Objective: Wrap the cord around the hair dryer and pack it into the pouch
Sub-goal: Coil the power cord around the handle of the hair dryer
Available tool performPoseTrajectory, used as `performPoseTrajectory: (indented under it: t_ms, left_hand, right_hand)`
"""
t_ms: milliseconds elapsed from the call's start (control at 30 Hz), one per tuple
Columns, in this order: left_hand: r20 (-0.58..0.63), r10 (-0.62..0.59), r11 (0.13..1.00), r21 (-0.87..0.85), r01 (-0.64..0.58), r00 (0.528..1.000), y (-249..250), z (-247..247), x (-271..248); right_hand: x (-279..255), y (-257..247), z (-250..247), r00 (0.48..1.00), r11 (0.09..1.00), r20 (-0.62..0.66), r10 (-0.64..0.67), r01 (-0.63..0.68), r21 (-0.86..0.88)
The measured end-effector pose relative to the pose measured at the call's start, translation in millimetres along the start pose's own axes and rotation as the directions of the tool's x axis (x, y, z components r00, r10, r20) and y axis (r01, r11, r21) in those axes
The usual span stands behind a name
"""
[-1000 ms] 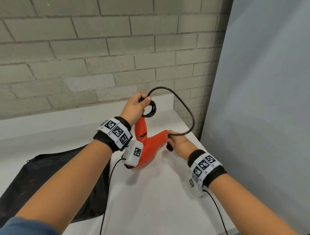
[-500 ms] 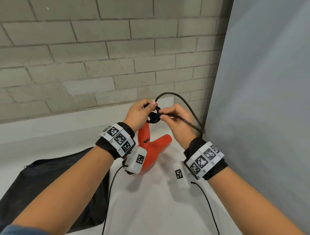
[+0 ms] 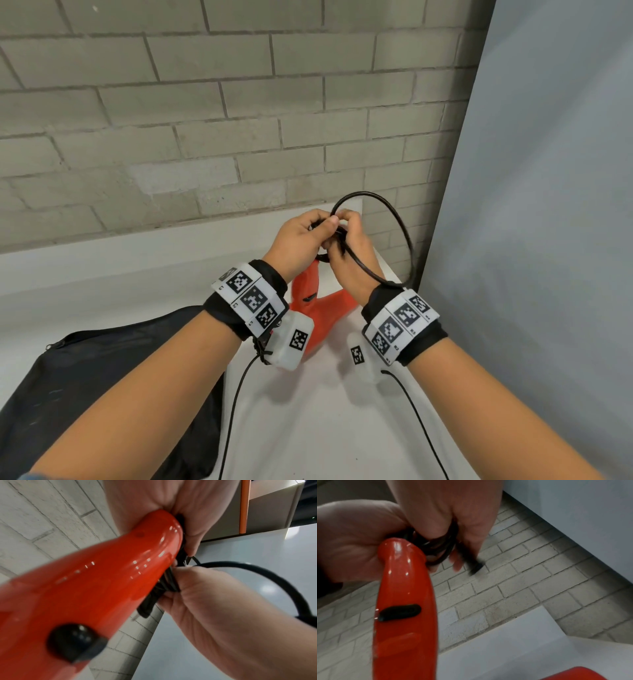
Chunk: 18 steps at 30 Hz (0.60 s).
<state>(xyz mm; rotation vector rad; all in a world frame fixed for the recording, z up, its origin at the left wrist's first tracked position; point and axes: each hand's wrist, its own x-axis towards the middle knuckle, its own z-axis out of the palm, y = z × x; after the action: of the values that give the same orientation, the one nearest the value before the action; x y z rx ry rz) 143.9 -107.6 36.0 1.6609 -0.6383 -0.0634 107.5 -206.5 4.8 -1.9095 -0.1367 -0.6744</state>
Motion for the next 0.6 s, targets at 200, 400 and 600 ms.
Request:
performPoseTrajectory:
  t_ms: [200, 400, 600]
  left_hand:
    - [-0.122, -0.023, 0.997, -0.076, 0.014, 0.992, -1, -22, 6]
    - [-0.172, -0.072, 0.991, -0.122, 0.052, 0.982, -7, -36, 9]
    - [-0.101, -0.069, 0.994, -0.096, 0.059, 0.992, -4, -29, 7]
  right_hand:
    - [-23, 50, -28, 0.935, 0.914, 0.176, 0.307, -0.239, -0.327]
    - [-42, 75, -49, 0.523, 0.492, 0.350, 0.778, -0.159, -0.856]
    - [-22, 44, -36, 0.782, 0.858, 0.433, 0.448, -0.239, -0.455]
